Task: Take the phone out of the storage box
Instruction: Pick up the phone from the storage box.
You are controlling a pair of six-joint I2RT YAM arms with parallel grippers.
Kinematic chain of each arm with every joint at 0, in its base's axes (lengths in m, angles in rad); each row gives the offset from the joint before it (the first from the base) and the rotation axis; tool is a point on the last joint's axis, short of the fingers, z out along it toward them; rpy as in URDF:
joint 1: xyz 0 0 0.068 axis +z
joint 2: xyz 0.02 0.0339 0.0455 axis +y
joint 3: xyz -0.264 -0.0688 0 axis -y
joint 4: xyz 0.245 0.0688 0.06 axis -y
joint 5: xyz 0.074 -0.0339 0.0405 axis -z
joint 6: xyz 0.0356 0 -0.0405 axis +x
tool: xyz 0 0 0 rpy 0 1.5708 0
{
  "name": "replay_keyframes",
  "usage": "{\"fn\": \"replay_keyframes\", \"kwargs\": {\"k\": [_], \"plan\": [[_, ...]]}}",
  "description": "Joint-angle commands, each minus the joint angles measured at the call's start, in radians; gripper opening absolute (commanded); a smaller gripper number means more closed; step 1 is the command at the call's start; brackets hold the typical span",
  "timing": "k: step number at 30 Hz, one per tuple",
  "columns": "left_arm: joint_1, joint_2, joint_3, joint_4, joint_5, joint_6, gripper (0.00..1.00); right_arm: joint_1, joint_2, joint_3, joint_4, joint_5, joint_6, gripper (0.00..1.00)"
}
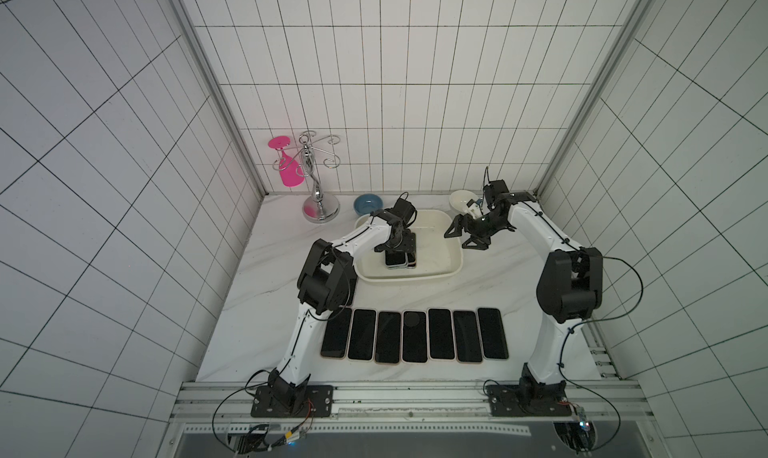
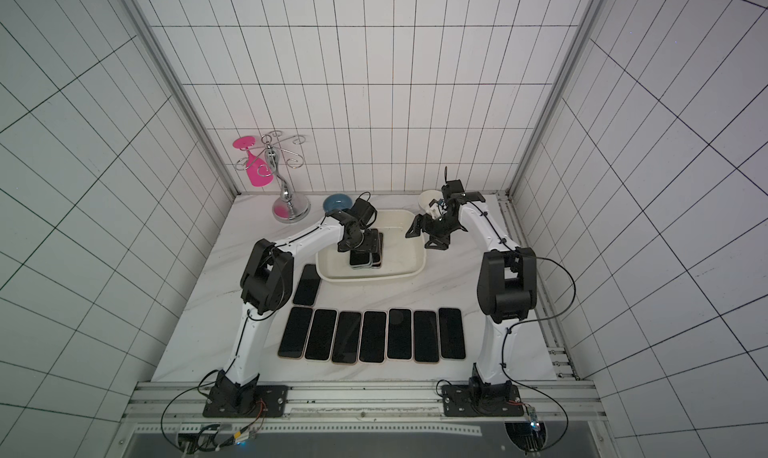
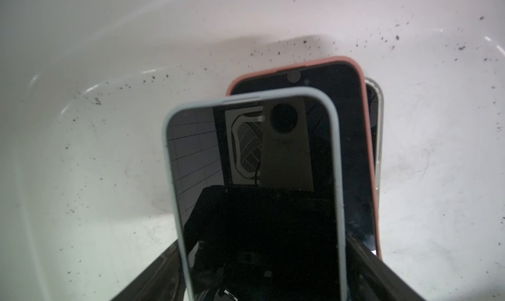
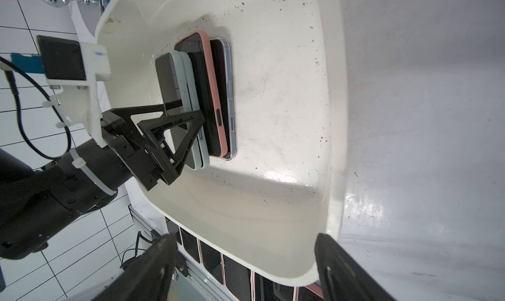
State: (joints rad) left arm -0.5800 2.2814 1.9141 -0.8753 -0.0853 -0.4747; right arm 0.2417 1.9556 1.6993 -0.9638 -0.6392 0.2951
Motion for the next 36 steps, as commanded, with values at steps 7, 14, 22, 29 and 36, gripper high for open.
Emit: {"fn": "replay_keyframes", "kwargs": {"k": [7,14,22,29,36], "plan": [[0.011,-0.052,-0.035,0.05,0.009,0.001,0.75,-0.007,-0.015,-0.053,-0.012,0.008,-0.019,0.82],[0.015,-0.126,-0.101,0.093,-0.008,-0.003,0.68,-0.007,-0.021,-0.048,-0.013,0.015,-0.017,0.82],[0.014,-0.254,-0.189,0.144,0.006,0.009,0.6,-0.006,-0.01,0.006,-0.019,0.001,-0.009,0.82],[0.023,-0.246,-0.174,0.122,0.037,0.03,0.68,0.001,0.029,0.069,-0.037,-0.026,-0.011,0.82],[-0.004,-0.288,-0.18,0.116,0.073,0.045,0.64,0.001,0.034,0.058,0.06,-0.15,0.018,0.83]]}}
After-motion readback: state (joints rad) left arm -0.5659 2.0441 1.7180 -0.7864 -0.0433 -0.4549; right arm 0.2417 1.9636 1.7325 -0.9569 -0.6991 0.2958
